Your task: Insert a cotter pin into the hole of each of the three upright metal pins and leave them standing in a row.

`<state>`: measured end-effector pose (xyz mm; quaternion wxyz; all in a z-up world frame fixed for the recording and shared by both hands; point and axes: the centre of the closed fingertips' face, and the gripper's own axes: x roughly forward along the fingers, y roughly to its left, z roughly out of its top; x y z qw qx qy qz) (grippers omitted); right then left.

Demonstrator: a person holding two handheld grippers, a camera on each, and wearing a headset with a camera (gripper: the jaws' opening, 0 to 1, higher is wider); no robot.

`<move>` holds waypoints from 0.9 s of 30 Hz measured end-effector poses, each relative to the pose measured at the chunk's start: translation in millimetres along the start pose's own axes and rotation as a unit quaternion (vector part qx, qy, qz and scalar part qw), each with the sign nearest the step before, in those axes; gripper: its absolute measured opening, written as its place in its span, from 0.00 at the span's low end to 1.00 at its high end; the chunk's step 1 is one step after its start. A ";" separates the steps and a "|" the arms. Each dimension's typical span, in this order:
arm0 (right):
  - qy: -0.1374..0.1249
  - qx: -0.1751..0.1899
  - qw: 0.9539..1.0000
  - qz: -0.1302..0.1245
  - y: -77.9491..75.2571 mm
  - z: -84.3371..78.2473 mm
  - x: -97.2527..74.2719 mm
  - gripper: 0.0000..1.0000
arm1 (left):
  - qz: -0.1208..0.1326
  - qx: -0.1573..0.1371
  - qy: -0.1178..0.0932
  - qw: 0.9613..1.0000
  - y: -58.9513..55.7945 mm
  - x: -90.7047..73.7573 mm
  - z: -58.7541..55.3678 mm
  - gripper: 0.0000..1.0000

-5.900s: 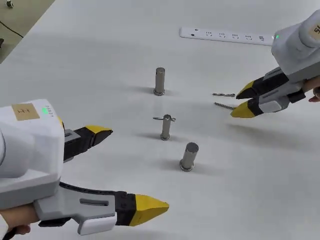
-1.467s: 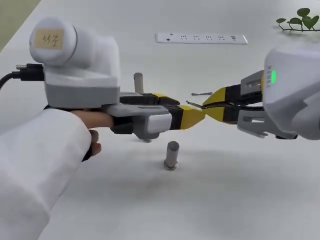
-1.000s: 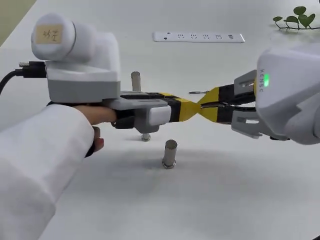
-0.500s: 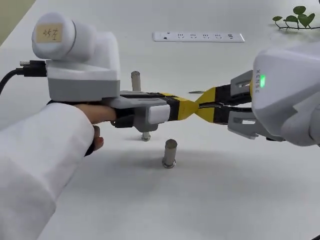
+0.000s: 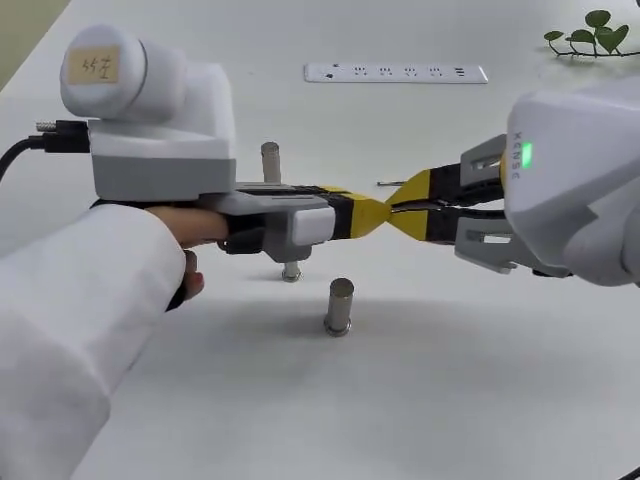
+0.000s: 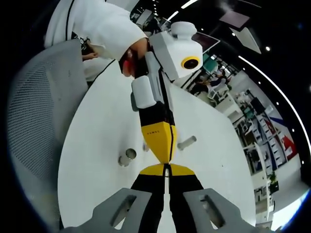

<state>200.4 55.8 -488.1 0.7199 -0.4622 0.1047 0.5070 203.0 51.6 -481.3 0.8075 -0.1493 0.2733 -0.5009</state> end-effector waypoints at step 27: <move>-0.009 -0.019 1.000 0.009 2.7 2.6 -2.9 0.00 | -0.001 -0.046 0.010 0.999 -0.2 -2.4 -3.5 0.00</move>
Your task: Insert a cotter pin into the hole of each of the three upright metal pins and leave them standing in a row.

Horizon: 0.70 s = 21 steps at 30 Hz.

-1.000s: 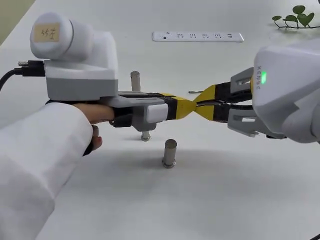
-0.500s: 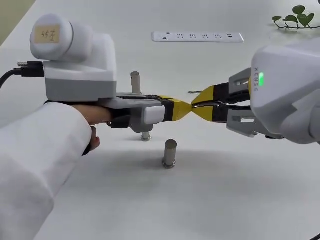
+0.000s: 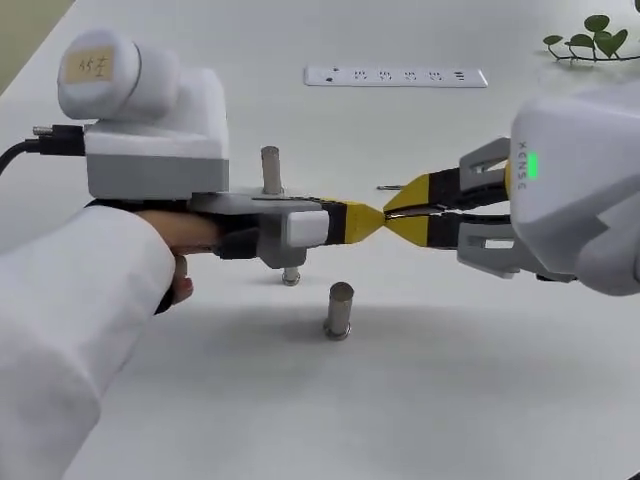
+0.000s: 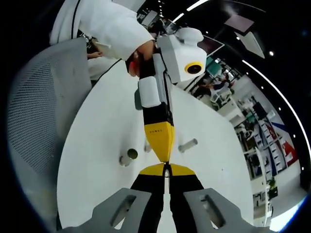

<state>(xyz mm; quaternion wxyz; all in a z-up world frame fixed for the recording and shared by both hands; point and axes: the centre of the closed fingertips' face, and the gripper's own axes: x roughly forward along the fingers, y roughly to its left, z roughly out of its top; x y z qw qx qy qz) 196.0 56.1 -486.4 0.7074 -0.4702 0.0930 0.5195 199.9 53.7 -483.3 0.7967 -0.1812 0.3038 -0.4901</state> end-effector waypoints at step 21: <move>0.002 0.009 1.000 -0.008 -3.6 -2.4 -3.2 0.00 | -0.006 -0.017 -0.019 1.000 4.5 -3.5 5.8 0.14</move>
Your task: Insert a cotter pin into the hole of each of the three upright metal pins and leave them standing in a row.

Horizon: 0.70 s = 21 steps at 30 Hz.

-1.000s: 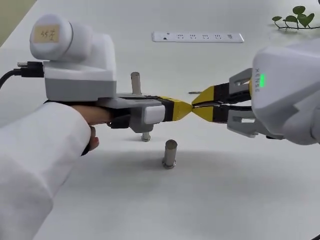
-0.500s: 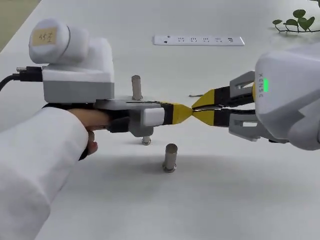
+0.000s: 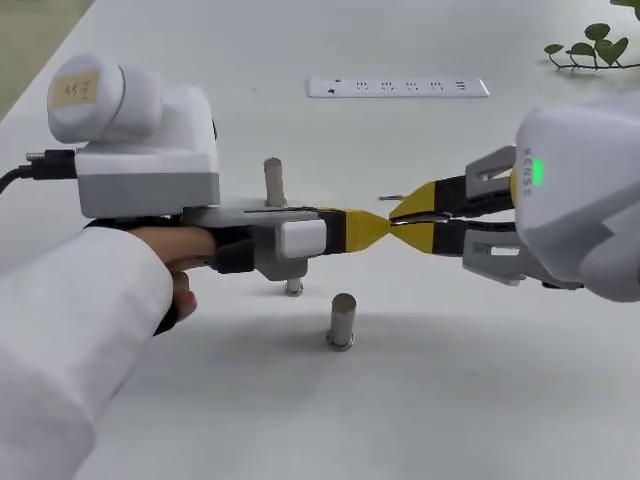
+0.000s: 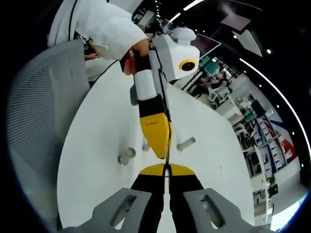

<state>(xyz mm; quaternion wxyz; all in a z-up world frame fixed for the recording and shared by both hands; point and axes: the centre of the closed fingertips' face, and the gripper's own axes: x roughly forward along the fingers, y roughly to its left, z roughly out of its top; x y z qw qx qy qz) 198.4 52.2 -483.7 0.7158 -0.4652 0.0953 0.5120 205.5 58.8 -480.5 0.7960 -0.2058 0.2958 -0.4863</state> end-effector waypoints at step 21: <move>0.002 -0.012 1.000 0.004 1.6 1.3 0.4 0.00 | -0.009 -0.007 -0.004 1.000 -5.4 2.2 0.1 0.03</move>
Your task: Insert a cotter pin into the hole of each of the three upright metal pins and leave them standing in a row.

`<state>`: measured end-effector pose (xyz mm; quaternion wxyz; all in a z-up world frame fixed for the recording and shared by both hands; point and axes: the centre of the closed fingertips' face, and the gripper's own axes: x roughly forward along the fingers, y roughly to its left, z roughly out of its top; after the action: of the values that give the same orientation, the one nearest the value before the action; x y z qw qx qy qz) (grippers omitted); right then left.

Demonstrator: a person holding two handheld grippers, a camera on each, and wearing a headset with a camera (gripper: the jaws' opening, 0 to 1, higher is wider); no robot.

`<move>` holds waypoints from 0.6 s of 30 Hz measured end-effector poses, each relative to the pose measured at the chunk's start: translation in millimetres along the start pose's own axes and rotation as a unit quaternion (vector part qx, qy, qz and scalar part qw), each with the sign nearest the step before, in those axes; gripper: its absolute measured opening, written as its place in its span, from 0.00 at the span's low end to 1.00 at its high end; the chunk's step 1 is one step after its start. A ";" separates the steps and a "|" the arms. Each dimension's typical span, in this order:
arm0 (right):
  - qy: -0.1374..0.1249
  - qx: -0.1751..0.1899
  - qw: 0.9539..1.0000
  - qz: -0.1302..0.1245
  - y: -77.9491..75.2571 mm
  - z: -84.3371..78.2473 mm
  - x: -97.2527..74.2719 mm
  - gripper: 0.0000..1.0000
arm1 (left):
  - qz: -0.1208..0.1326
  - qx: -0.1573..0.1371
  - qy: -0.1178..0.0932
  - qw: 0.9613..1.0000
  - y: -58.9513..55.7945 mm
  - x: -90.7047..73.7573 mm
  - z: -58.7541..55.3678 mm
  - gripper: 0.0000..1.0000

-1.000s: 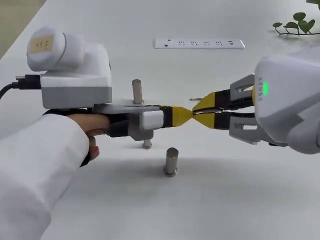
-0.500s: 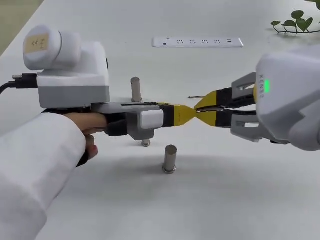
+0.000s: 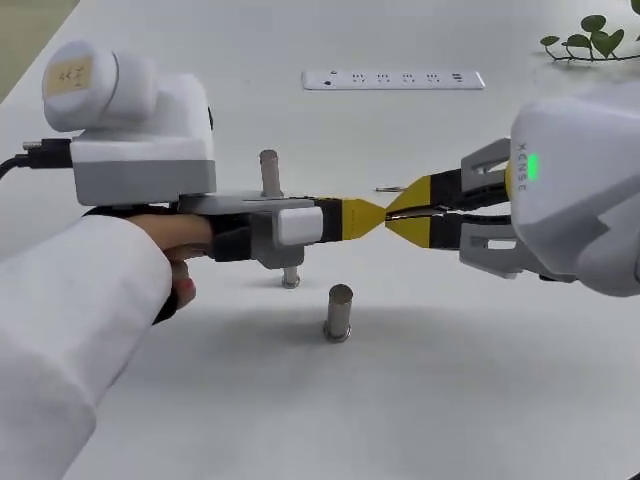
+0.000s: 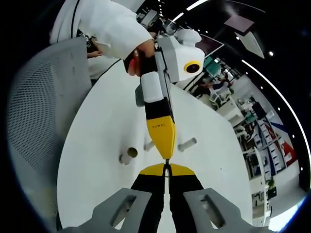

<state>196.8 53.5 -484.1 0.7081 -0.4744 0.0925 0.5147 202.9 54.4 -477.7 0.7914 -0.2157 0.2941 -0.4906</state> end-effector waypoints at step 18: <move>0.000 0.000 1.000 0.002 1.5 0.3 -1.1 0.00 | -0.002 0.004 0.008 1.000 -3.8 3.0 -4.4 0.01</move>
<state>195.0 53.0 -484.2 0.7072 -0.4746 0.0932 0.5158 198.5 49.9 -479.3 0.7886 -0.2095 0.2983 -0.4953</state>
